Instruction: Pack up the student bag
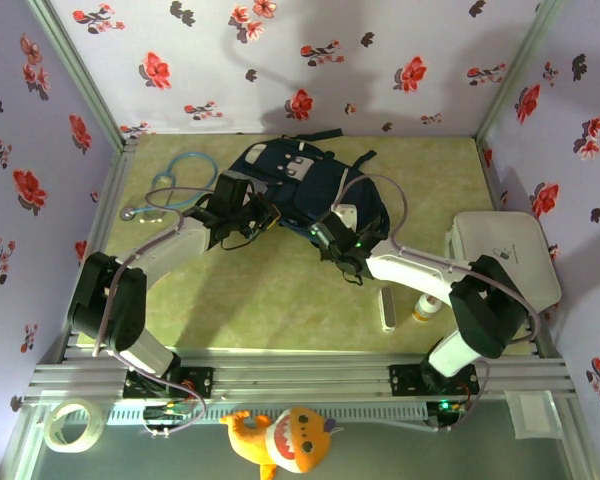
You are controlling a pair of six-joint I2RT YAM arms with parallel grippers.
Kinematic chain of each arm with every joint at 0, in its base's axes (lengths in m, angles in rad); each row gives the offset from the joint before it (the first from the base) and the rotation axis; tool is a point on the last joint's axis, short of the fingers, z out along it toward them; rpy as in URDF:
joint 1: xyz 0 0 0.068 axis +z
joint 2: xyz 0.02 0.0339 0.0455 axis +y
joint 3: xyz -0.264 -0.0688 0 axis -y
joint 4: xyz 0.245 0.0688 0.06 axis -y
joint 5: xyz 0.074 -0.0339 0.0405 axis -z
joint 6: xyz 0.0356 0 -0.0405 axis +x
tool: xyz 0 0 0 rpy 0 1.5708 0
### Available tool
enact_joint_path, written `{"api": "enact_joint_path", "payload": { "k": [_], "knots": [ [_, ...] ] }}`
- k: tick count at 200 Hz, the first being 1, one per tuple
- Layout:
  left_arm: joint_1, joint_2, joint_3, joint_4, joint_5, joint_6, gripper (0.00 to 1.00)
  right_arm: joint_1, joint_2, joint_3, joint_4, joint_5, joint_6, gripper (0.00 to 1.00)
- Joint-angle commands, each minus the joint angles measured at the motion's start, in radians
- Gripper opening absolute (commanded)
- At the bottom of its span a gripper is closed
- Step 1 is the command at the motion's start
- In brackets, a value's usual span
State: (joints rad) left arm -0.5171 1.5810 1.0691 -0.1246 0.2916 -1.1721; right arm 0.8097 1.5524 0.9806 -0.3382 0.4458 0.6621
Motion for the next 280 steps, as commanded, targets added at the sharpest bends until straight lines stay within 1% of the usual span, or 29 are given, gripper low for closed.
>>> {"api": "enact_joint_path", "payload": {
  "k": [1,21,41,63,99,102,113,131,150,170,208,244,280],
  "knots": [
    [0.013,-0.031,0.026,0.068,0.024,0.027,0.00,-0.022,-0.038,-0.014,-0.050,0.084,0.024,0.08],
    [0.031,-0.041,0.009,0.060,0.016,0.033,0.00,-0.046,-0.090,-0.065,-0.044,0.099,0.020,0.09],
    [0.054,-0.051,0.005,0.033,0.019,0.055,0.00,-0.108,-0.141,-0.130,-0.034,0.075,0.016,0.09],
    [0.073,-0.065,0.006,0.004,0.019,0.082,0.00,-0.168,-0.186,-0.184,0.009,0.001,-0.016,0.10],
    [0.084,-0.077,0.017,-0.012,0.022,0.101,0.00,-0.191,-0.183,-0.184,0.057,-0.105,-0.083,0.10],
    [0.084,-0.076,0.019,-0.012,0.022,0.101,0.00,-0.195,-0.180,-0.185,0.064,-0.138,-0.087,0.10],
    [0.085,-0.077,0.020,-0.012,0.022,0.104,0.00,-0.208,-0.171,-0.186,0.087,-0.196,-0.099,0.11],
    [0.086,-0.077,0.024,-0.014,0.024,0.104,0.00,-0.225,-0.155,-0.185,0.109,-0.263,-0.116,0.14],
    [0.086,-0.075,0.025,-0.014,0.027,0.104,0.00,-0.234,-0.141,-0.184,0.121,-0.299,-0.133,0.20],
    [0.086,-0.075,0.025,-0.014,0.026,0.103,0.00,-0.241,-0.125,-0.183,0.122,-0.322,-0.141,0.22],
    [0.086,-0.075,0.023,-0.010,0.028,0.100,0.00,-0.242,-0.109,-0.180,0.134,-0.354,-0.153,0.23],
    [0.086,-0.076,0.022,-0.010,0.030,0.101,0.00,-0.242,-0.100,-0.179,0.125,-0.345,-0.160,0.23],
    [0.087,-0.077,0.025,-0.013,0.030,0.103,0.00,-0.242,-0.113,-0.189,0.112,-0.335,-0.190,0.17]
  ]
}}
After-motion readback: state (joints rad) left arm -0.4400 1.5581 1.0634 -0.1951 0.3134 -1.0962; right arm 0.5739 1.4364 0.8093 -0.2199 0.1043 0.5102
